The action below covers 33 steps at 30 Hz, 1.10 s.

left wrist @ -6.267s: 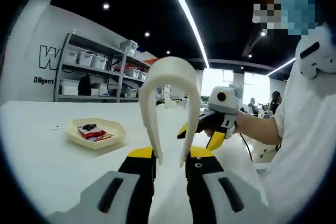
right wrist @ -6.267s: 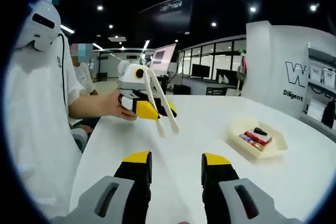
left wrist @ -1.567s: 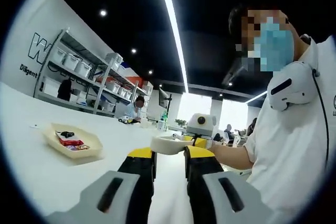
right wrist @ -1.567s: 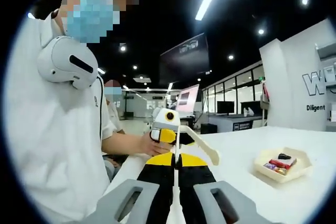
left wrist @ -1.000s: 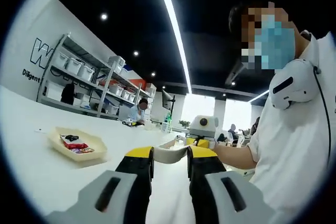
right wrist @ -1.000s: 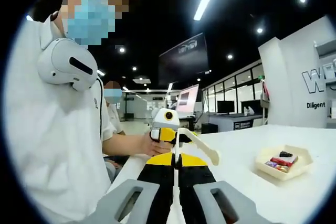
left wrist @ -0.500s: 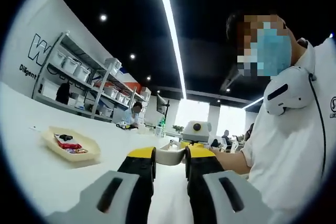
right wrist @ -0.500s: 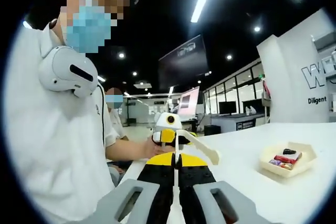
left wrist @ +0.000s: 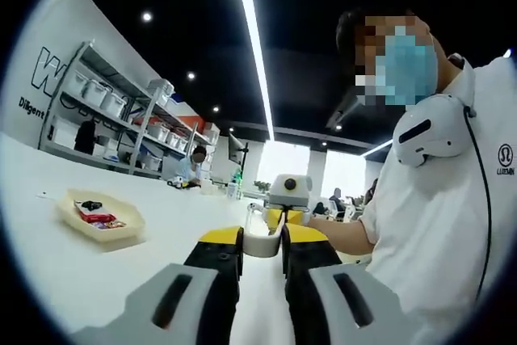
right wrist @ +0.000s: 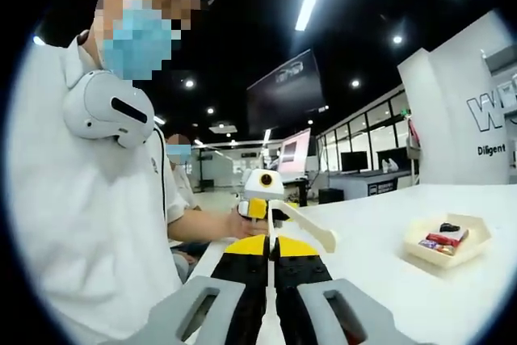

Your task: Place the target food into the container with the food tongs after gripping and lifting it, then release it inside without dropping or visibly crushing the food.

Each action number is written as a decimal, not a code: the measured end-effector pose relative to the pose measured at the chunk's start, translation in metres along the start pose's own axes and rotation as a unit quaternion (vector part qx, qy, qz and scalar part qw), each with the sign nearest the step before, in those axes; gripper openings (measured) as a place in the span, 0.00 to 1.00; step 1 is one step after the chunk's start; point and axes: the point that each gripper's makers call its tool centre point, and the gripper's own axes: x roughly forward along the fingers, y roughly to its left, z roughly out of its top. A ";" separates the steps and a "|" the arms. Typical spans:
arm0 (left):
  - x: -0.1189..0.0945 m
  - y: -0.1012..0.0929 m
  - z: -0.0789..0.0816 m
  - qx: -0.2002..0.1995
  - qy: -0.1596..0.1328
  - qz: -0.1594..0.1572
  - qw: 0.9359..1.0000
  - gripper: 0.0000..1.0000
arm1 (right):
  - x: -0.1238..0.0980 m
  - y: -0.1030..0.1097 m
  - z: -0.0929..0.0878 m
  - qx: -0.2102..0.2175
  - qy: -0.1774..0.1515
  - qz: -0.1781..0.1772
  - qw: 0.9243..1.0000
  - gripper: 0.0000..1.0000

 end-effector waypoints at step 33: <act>-0.005 0.018 -0.069 0.046 0.178 -0.002 0.983 0.16 | -0.005 -0.010 -0.053 -0.044 0.113 -0.006 0.993 0.00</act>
